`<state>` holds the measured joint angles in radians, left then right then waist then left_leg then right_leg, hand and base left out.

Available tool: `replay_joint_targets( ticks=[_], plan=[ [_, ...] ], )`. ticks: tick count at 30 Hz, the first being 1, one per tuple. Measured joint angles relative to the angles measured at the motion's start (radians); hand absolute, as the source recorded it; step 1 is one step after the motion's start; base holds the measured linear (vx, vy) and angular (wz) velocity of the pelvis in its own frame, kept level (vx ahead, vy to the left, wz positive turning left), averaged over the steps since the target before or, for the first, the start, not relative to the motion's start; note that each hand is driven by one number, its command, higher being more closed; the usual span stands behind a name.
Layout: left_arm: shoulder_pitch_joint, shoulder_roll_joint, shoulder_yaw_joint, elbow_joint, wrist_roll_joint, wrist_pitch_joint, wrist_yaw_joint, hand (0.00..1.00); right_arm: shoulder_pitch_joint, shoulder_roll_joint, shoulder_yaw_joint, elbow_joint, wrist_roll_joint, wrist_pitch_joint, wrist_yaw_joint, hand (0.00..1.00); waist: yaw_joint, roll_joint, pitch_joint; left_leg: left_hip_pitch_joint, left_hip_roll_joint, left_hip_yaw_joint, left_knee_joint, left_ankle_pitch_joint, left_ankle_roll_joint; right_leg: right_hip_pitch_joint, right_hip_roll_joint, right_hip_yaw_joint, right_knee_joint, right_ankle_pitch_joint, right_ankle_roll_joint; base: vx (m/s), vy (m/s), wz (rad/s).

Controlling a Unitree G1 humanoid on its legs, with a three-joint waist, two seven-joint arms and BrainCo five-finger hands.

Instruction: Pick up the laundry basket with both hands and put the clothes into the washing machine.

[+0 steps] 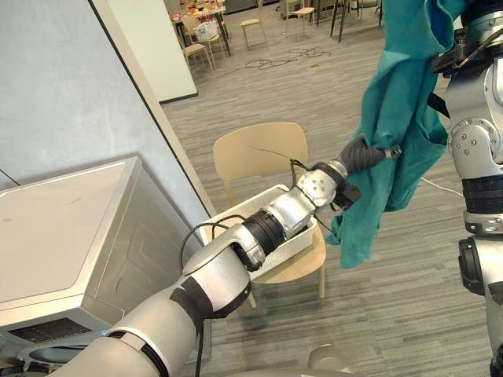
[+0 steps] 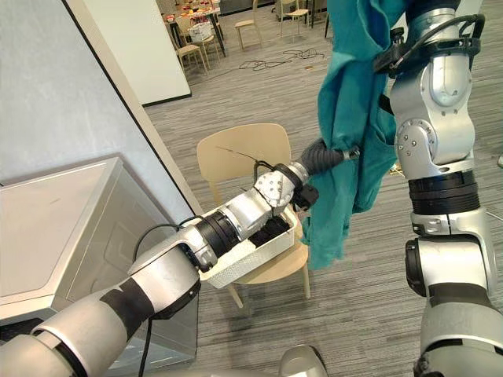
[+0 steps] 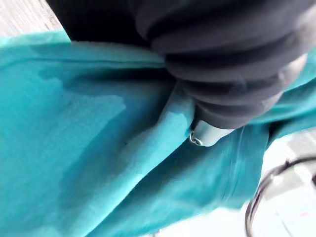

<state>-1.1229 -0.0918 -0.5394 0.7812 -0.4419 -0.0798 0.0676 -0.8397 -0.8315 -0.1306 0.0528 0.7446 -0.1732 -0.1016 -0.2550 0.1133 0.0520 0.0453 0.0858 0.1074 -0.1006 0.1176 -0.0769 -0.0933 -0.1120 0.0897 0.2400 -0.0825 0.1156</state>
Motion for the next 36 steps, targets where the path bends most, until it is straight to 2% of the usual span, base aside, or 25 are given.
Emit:
replay_joint_targets(
  ticks=[2, 3, 4, 7, 8, 10, 11, 13, 15, 16, 17, 19, 21, 22, 24, 25, 28, 30, 32, 36],
  plan=[
    [0.005, 0.044, 0.0, -0.034, -0.001, -0.003, 0.0, 1.0, 0.065, -0.024, -0.097, -0.006, 0.001, 0.0, 0.001, 0.0, 0.001, -0.001, 0.001, -0.007, 0.002, -0.015, -0.001, 0.0, 0.001, 0.0, -0.002, -0.014, 0.0, -0.003, -0.001, 0.01, -0.014, 0.27],
    [0.03, 0.095, 0.0, -0.12, -0.002, -0.008, -0.002, 1.0, 0.145, -0.058, -0.188, -0.016, 0.0, 0.002, 0.01, 0.0, 0.002, -0.001, 0.001, -0.01, 0.002, -0.027, -0.002, -0.001, 0.001, 0.003, -0.005, -0.029, 0.001, -0.007, 0.001, 0.03, -0.017, 0.24],
    [0.044, 0.115, 0.0, -0.164, -0.013, -0.014, -0.003, 1.0, 0.181, -0.065, -0.228, -0.028, -0.001, 0.003, 0.012, 0.0, 0.003, -0.001, 0.001, -0.011, 0.002, -0.03, -0.002, -0.001, 0.001, 0.004, -0.006, -0.033, 0.001, -0.009, 0.001, 0.05, -0.016, 0.2],
    [0.192, 0.229, 0.001, -0.457, -0.037, -0.049, -0.027, 1.0, 0.424, -0.059, -0.473, -0.122, -0.028, -0.014, 0.019, 0.0, 0.01, -0.002, 0.001, -0.012, 0.0, -0.048, -0.001, 0.003, 0.006, 0.016, -0.012, -0.053, 0.002, -0.018, 0.007, 0.07, -0.006, 0.15],
    [0.208, 0.238, 0.002, -0.482, -0.037, -0.051, -0.03, 1.0, 0.446, -0.052, -0.494, -0.128, -0.034, -0.018, 0.019, 0.0, 0.01, -0.002, 0.001, -0.012, 0.0, -0.052, -0.001, 0.004, 0.005, 0.019, -0.013, -0.057, 0.002, -0.019, 0.006, 0.09, -0.001, 0.25],
    [0.349, 0.301, 0.046, -0.629, -0.037, -0.055, -0.063, 1.0, 0.588, 0.066, -0.623, -0.186, -0.056, -0.025, 0.023, 0.0, 0.018, -0.007, 0.002, -0.001, -0.006, -0.067, 0.005, 0.006, 0.003, 0.027, -0.014, -0.071, 0.008, -0.017, 0.004, 0.1, -0.003, 0.17],
    [0.382, 0.313, 0.063, -0.657, -0.037, -0.055, -0.068, 1.0, 0.621, 0.099, -0.639, -0.201, -0.061, -0.026, 0.024, 0.0, 0.019, -0.007, 0.003, -0.001, -0.006, -0.071, 0.005, 0.006, 0.003, 0.029, -0.014, -0.076, 0.009, -0.018, 0.004, 0.06, -0.012, 0.17],
    [0.494, 0.329, 0.164, -0.72, -0.038, -0.054, -0.067, 1.0, 0.694, 0.194, -0.704, -0.207, -0.08, -0.027, 0.015, 0.0, 0.023, -0.009, 0.004, -0.001, -0.006, -0.083, 0.006, 0.006, 0.003, 0.036, -0.016, -0.089, 0.009, -0.027, 0.003, 0.01, -0.007, 0.18],
    [0.694, 0.372, 0.323, -0.85, -0.057, -0.055, -0.065, 1.0, 0.798, 0.326, -0.81, -0.207, -0.089, -0.027, 0.008, 0.0, 0.025, -0.015, 0.008, 0.001, -0.006, -0.092, 0.006, 0.006, 0.002, 0.038, -0.017, -0.099, 0.018, -0.045, 0.003, 0.0, -0.009, 0.15],
    [0.744, 0.378, 0.356, -0.883, -0.059, -0.056, -0.065, 1.0, 0.822, 0.36, -0.831, -0.207, -0.089, -0.027, 0.007, 0.0, 0.026, -0.016, 0.008, 0.0, -0.006, -0.094, 0.006, 0.005, 0.001, 0.039, -0.017, -0.102, 0.019, -0.048, 0.002, 0.01, -0.014, 0.11],
    [0.859, 0.378, 0.412, -0.96, -0.073, -0.058, -0.067, 1.0, 0.879, 0.432, -0.855, -0.207, -0.09, -0.028, -0.003, 0.0, 0.036, -0.019, 0.008, 0.0, -0.005, -0.095, 0.006, 0.002, -0.003, 0.039, -0.017, -0.104, 0.02, -0.053, 0.004, 0.01, -0.008, 0.03],
    [0.969, 0.361, 0.43, -1.03, -0.089, -0.059, -0.072, 1.0, 0.94, 0.495, -0.861, -0.207, -0.09, -0.029, -0.004, 0.0, 0.048, -0.022, 0.008, -0.001, -0.005, -0.094, 0.006, -0.002, -0.008, 0.038, -0.017, -0.103, 0.02, -0.055, 0.002, 0.0, 0.0, 0.0],
    [1.134, 0.3, 0.455, -1.128, -0.097, -0.057, -0.1, 1.0, 1.001, 0.605, -0.849, -0.21, -0.114, -0.029, -0.003, 0.0, 0.055, -0.031, 0.007, -0.008, -0.004, -0.102, 0.006, -0.008, -0.015, 0.036, -0.017, -0.11, 0.02, -0.059, -0.003, 0.0, -0.001, 0.08],
    [1.167, 0.284, 0.466, -1.142, -0.097, -0.056, -0.11, 1.0, 1.014, 0.633, -0.845, -0.211, -0.124, -0.029, -0.003, 0.0, 0.055, -0.033, 0.007, -0.009, -0.004, -0.102, 0.006, -0.008, -0.015, 0.035, -0.017, -0.111, 0.021, -0.059, -0.004, -0.01, -0.007, 0.07],
    [1.268, 0.234, 0.505, -1.172, -0.097, -0.057, -0.113, 1.0, 1.084, 0.734, -0.828, -0.209, -0.159, -0.022, -0.002, 0.0, 0.077, -0.033, 0.006, -0.015, -0.003, -0.104, 0.006, -0.011, -0.013, 0.034, -0.016, -0.112, 0.028, -0.064, -0.005, 0.0, 0.0, 0.0],
    [1.296, 0.22, 0.517, -1.178, -0.097, -0.058, -0.113, 1.0, 1.102, 0.759, -0.82, -0.204, -0.167, -0.02, -0.002, 0.0, 0.08, -0.032, 0.005, -0.015, -0.003, -0.105, 0.006, -0.011, -0.013, 0.034, -0.016, -0.114, 0.03, -0.066, -0.005, -0.01, -0.007, 0.04],
    [1.449, 0.14, 0.547, -1.182, -0.097, -0.059, -0.129, 1.0, 1.181, 0.891, -0.784, -0.107, -0.174, -0.004, 0.011, 0.0, 0.091, -0.03, 0.004, -0.014, 0.0, -0.111, 0.005, -0.012, -0.013, 0.034, -0.015, -0.12, 0.039, -0.075, -0.01, 0.01, -0.016, 0.05],
    [1.505, 0.097, 0.526, -1.152, -0.097, -0.059, -0.131, 1.0, 1.233, 0.942, -0.74, -0.026, -0.173, 0.009, 0.01, 0.0, 0.11, -0.025, 0.001, -0.016, 0.001, -0.11, 0.004, -0.015, -0.012, 0.034, -0.014, -0.122, 0.038, -0.077, -0.012, 0.0, 0.0, 0.0],
    [1.54, 0.074, 0.497, -1.091, -0.086, -0.057, -0.129, 1.0, 1.274, 0.953, -0.666, 0.043, -0.168, 0.034, 0.009, 0.0, 0.121, -0.018, 0.003, -0.016, 0.0, -0.099, 0.004, -0.019, -0.006, 0.034, -0.017, -0.123, 0.039, -0.078, -0.011, 0.0, 0.0, 0.0],
    [1.543, 0.041, 0.445, -0.939, -0.071, -0.019, -0.126, 1.0, 1.318, 0.964, -0.543, 0.163, -0.153, 0.049, 0.0, 0.0, 0.137, -0.015, 0.0, -0.013, 0.018, 0.012, 0.005, -0.023, 0.001, 0.036, -0.035, -0.142, 0.061, -0.09, 0.004, 0.0, 0.004, 0.16]
  ],
)
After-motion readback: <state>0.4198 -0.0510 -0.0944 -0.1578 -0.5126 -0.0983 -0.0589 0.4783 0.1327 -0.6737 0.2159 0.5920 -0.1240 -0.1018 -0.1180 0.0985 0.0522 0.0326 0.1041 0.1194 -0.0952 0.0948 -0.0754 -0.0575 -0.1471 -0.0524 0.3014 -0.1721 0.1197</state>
